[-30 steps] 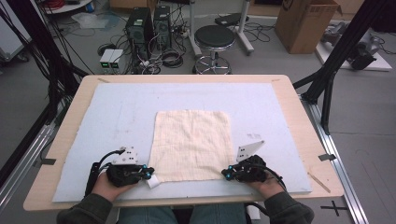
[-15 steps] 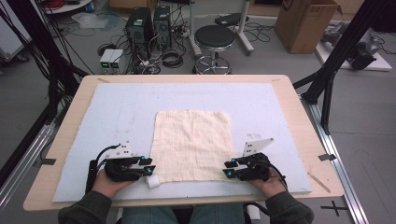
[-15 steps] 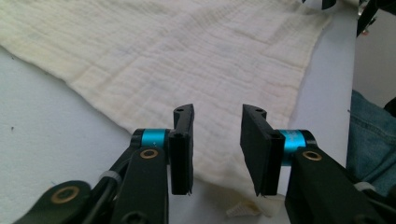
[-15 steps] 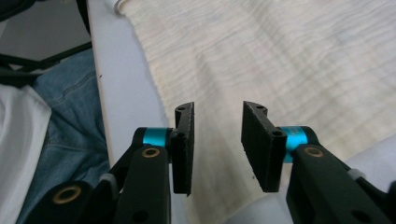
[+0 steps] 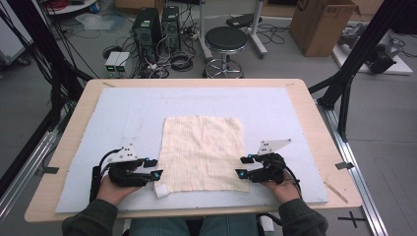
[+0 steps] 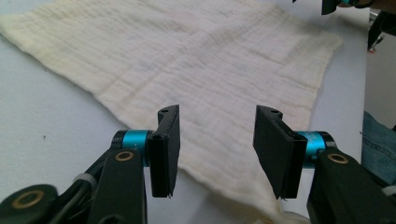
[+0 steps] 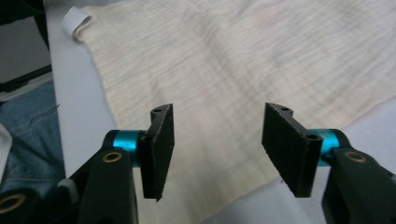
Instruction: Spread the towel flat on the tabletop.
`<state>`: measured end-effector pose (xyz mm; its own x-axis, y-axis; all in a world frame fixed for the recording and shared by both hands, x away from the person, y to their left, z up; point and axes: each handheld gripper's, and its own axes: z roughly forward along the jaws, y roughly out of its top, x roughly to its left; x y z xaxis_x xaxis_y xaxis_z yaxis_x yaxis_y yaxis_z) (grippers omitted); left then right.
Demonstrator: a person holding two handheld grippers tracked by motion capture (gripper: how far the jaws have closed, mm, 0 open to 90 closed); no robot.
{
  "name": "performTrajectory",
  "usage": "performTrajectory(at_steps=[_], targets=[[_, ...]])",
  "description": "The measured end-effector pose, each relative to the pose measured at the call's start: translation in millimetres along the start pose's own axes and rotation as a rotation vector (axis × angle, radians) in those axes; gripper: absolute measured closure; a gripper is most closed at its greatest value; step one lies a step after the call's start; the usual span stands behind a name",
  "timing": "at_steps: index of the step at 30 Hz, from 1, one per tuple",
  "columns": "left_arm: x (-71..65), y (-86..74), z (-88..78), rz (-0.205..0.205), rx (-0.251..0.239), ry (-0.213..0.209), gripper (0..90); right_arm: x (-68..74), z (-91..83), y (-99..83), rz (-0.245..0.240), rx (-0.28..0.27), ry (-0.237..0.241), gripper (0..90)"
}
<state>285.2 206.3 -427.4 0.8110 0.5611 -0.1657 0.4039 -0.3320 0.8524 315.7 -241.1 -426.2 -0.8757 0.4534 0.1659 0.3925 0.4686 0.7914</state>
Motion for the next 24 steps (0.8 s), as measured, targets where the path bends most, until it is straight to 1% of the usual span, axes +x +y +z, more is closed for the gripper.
performTrajectory(at_steps=[2, 4, 6, 7, 8, 11, 19, 20, 24], targets=[[1.0, 2.1, -0.1, 0.005, 0.002, 0.011, 50.0, -2.1, -0.1, 1.8, 0.009, -0.01, -0.002, 42.1], [1.1, 3.9, 0.5, 0.009, -0.001, 0.019, 48.8, -3.3, 0.0, 2.7, 0.013, -0.013, -0.016, 40.1], [1.3, 4.7, 1.1, 0.007, 0.002, 0.02, 47.8, -5.2, 0.4, 3.0, 0.009, -0.015, -0.03, 38.0], [1.2, 4.7, 1.7, 0.006, 0.002, 0.021, 47.7, -5.1, 0.2, 2.9, 0.017, -0.012, -0.033, 37.9], [1.4, 4.7, 1.8, 0.011, 0.007, 0.021, 47.7, -5.6, 0.1, 2.9, 0.014, -0.013, -0.032, 37.8], [1.5, 4.6, 2.0, 0.009, 0.008, 0.026, 47.0, -6.6, 0.4, 3.0, 0.015, -0.013, -0.04, 36.4], [1.0, 4.9, 2.5, 0.015, 0.015, 0.026, 45.7, -6.7, 1.4, 3.1, 0.013, -0.002, -0.042, 34.9], [1.0, 4.9, 2.8, 0.013, 0.015, 0.029, 44.9, -7.1, 2.1, 3.1, 0.002, -0.003, -0.045, 34.9], [0.5, 5.9, 2.9, 0.014, 0.019, 0.033, 44.2, -6.7, 2.1, 3.1, 0.006, -0.001, -0.042, 34.8]])
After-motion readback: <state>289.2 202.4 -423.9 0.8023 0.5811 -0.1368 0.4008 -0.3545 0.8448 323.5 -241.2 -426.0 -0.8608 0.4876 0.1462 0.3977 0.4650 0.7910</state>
